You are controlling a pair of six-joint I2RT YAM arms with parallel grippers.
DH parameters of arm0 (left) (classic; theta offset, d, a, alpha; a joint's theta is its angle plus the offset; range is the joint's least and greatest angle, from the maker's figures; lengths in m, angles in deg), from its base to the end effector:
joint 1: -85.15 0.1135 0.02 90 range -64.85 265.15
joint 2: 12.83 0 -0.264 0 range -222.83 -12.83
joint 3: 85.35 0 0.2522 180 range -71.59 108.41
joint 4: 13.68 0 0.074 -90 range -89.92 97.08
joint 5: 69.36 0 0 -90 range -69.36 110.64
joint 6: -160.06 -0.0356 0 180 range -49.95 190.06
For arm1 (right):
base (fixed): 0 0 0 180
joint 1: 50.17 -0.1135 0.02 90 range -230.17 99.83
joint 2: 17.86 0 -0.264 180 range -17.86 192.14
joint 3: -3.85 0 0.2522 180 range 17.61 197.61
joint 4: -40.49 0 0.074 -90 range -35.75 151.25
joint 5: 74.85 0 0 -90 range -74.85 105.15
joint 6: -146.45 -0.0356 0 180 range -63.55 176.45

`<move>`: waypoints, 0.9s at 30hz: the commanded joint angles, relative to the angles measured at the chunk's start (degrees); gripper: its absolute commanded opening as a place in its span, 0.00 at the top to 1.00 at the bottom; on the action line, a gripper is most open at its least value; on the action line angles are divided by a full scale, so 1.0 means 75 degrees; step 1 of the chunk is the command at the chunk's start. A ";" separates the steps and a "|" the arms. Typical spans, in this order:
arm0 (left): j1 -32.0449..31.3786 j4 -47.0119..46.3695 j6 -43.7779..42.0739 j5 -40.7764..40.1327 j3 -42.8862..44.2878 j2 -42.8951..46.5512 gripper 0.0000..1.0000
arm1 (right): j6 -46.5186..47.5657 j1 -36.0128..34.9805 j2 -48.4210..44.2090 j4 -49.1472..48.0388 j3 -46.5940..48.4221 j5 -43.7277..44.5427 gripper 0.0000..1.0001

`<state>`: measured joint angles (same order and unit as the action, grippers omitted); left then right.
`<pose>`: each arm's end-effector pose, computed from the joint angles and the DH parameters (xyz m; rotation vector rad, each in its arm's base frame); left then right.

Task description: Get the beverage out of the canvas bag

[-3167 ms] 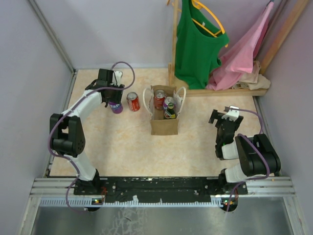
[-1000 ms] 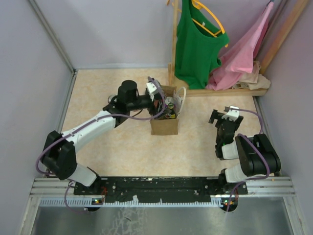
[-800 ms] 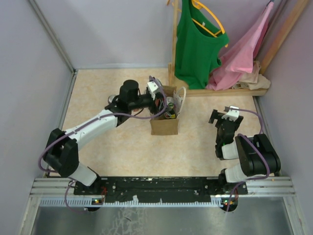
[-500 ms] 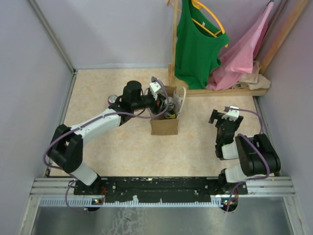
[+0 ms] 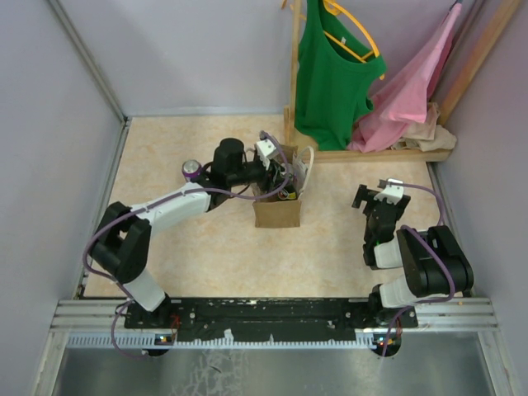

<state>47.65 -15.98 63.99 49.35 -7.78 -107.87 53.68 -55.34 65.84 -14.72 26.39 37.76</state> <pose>0.2953 -0.2481 0.2732 1.0230 1.5836 -0.8391 0.2193 0.0061 0.1439 0.2619 1.6509 -0.2254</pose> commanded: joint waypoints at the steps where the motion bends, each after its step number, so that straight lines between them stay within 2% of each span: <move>1: -0.0025 -0.0552 0.0095 0.0110 -0.0091 -0.0207 0.45 | -0.0017 0.0045 -0.0060 -0.0343 0.0142 0.0051 0.01; 19: -0.0028 -0.0871 0.0084 -0.0102 -0.0241 -0.0604 0.48 | -0.0017 0.0046 -0.0062 -0.0343 0.0142 0.0051 0.01; 23: -0.0037 -0.0871 0.0051 -0.0199 -0.0245 -0.0628 0.68 | -0.0011 0.0046 -0.0063 -0.0343 0.0142 0.0051 0.01; 27: -0.0028 -0.0970 0.0082 -0.0211 -0.0258 -0.0634 0.94 | -0.0012 0.0048 -0.0065 -0.0343 0.0142 0.0052 0.01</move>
<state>47.37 -21.66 64.41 49.09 -8.87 -111.66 53.68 -55.34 65.84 -14.72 26.39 37.76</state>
